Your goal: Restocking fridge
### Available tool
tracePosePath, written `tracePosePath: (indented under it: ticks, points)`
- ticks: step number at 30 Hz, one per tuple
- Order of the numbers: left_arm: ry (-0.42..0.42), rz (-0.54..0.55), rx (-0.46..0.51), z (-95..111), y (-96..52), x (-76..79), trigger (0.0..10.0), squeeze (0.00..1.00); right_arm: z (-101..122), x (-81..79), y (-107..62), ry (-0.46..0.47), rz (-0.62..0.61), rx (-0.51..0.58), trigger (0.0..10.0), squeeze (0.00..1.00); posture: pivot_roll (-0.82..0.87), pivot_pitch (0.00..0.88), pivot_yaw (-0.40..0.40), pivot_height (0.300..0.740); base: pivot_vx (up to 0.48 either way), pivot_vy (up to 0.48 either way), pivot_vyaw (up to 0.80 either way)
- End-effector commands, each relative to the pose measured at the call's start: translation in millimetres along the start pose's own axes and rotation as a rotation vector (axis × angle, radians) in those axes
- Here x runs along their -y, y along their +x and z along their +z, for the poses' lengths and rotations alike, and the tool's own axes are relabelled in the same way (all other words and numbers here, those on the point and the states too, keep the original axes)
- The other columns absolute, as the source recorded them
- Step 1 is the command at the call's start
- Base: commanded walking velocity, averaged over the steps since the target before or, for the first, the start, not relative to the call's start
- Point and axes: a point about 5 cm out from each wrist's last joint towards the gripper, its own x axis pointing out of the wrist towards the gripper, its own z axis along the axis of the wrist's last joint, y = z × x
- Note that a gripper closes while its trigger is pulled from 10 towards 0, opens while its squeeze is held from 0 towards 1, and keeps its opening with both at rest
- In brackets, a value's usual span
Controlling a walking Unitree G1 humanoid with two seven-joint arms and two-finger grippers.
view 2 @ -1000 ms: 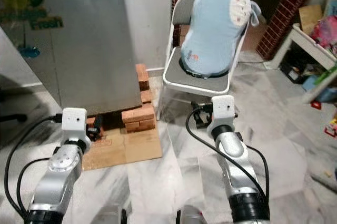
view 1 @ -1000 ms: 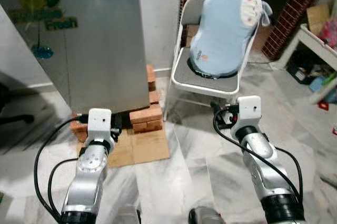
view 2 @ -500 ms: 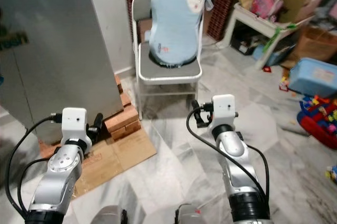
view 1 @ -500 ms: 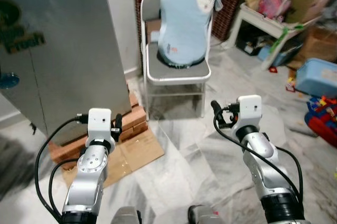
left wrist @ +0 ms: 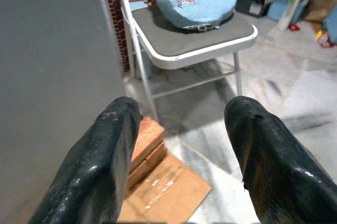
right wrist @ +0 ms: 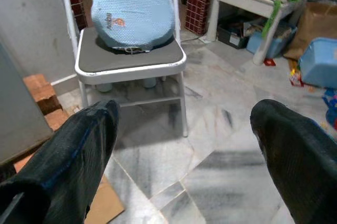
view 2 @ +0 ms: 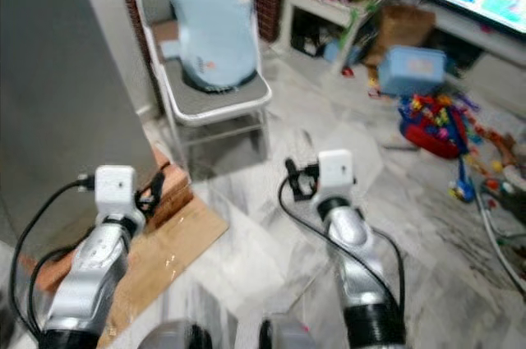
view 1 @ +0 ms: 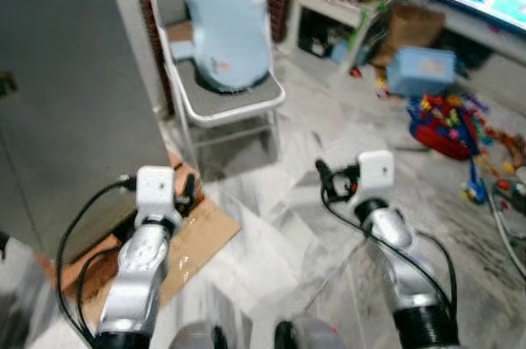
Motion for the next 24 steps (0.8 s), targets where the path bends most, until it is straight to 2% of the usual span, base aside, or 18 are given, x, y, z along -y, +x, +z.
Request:
tracePosePath:
  ticks: [1, 14, 18, 24]
  points:
    - [-0.008, -0.039, -0.009, -3.8, -0.6, 8.6, 10.0, 0.00, -1.3, 8.5, -2.0, -0.009, -0.026, -0.002, 10.0, 0.00, -0.01, 0.059, 0.017, 0.740, 0.000, 0.000, -0.80]
    - [0.002, -0.076, 0.017, 0.8, 7.9, 13.1, 10.0, 0.00, 1.2, 3.0, 2.6, 0.000, -0.025, 0.025, 10.0, 0.00, -0.01, 0.014, 0.020, 0.740, 0.000, 0.000, -0.80]
    - [0.012, -0.098, 0.027, 1.7, 8.2, 17.6, 10.0, 0.00, 1.4, 5.0, 3.4, 0.003, -0.034, 0.031, 10.0, 0.00, -0.01, 0.004, 0.020, 0.740, 0.000, 0.000, -0.80]
    - [0.017, -0.091, 0.038, 2.0, 7.5, 14.7, 10.0, 0.00, 1.1, 7.3, 0.6, -0.003, -0.053, 0.041, 10.0, 0.00, -0.02, 0.000, 0.028, 0.740, 0.000, 0.000, -0.80]
